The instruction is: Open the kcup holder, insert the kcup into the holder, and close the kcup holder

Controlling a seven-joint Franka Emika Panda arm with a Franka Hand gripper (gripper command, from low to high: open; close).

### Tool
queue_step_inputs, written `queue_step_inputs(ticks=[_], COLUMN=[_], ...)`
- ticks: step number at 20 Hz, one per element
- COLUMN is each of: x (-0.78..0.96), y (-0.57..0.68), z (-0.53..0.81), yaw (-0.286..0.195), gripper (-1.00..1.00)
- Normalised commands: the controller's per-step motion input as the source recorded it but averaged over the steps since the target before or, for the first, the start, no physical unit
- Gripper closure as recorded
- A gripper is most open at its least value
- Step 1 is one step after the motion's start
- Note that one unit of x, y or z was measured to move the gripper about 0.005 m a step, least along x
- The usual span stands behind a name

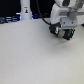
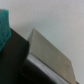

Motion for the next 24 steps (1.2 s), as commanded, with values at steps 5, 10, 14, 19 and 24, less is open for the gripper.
queue_step_inputs(ticks=[5,10,14,19,24], x=[-0.94,-0.87,-0.64,-0.13,0.01], y=[0.35,0.36,0.39,0.35,0.18], z=[-0.02,-0.01,0.03,0.45,0.88], yaw=[0.07,0.078,0.102,0.031,-0.009], gripper=[-1.0,-1.0,-1.0,1.0,-1.0])
